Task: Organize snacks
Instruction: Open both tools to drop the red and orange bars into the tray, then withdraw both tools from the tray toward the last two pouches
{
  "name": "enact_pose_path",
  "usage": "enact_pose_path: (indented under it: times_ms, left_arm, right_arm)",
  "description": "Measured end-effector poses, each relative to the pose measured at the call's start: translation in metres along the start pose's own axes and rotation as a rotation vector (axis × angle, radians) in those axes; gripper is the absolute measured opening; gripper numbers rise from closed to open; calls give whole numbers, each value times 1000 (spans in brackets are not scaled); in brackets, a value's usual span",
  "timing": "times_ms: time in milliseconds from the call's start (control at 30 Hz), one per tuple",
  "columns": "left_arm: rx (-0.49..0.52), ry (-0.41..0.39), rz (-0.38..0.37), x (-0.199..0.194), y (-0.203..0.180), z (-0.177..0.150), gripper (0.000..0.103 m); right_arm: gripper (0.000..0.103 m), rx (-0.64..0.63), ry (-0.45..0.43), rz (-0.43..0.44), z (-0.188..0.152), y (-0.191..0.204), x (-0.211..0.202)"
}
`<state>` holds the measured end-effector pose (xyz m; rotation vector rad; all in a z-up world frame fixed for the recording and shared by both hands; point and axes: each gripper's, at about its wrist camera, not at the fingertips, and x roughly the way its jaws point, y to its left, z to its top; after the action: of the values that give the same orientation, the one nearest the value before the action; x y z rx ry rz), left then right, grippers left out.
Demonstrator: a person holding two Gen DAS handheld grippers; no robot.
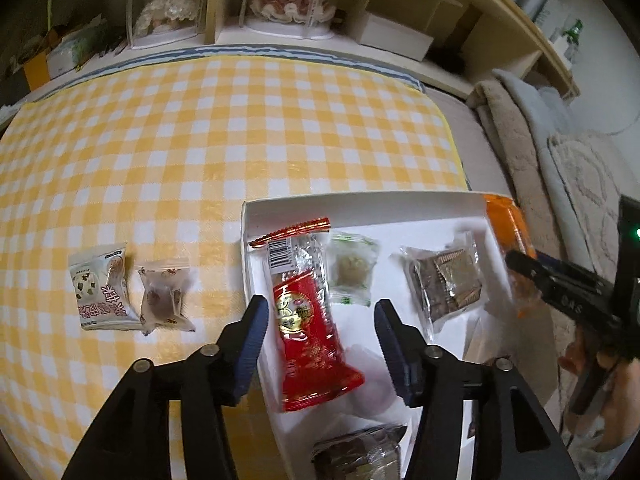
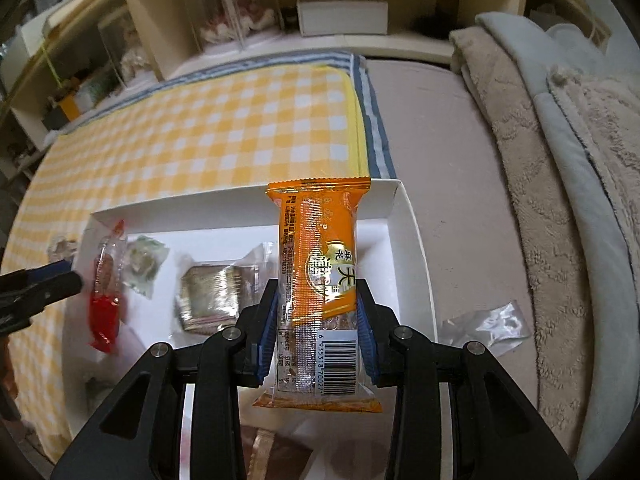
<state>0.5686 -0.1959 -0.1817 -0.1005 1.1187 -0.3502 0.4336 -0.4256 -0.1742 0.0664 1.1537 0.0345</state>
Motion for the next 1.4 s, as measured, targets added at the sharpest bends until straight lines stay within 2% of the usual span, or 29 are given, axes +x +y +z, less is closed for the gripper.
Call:
enact_pose_path:
  times_ms: [100, 133, 167, 367, 533, 600, 733, 967, 1100, 1400]
  left_arm:
    - [20, 3, 12, -2, -1, -6, 58]
    - [25, 5, 13, -2, -2, -7, 59]
    - [29, 7, 13, -2, -3, -7, 60]
    - [48, 14, 10, -9, -9, -13, 68]
    - [63, 12, 7, -16, -12, -15, 81]
    - [69, 9, 12, -20, -13, -16, 88]
    - [76, -1, 22, -29, -14, -19, 103]
    - [90, 6, 8, -48, -19, -28, 103]
    - [114, -21, 22, -65, -23, -34, 103]
    - [130, -70, -3, -113, -24, -51, 103]
  right_arm:
    - [50, 22, 21, -19, -1, -2, 4]
    - [62, 32, 20, -17, -2, -2, 2]
    - [70, 41, 13, -10, -4, -3, 0]
    - [75, 66, 12, 21, -17, -3, -12]
    - [80, 84, -14, 32, -26, -4, -29]
    - [85, 88, -25, 29, -28, -5, -35]
    - [103, 95, -41, 30, -32, -5, -48]
    - [103, 111, -63, 18, -42, -3, -68]
    - [103, 107, -78, 11, -49, 4, -83]
    - [103, 97, -92, -8, -62, 21, -114]
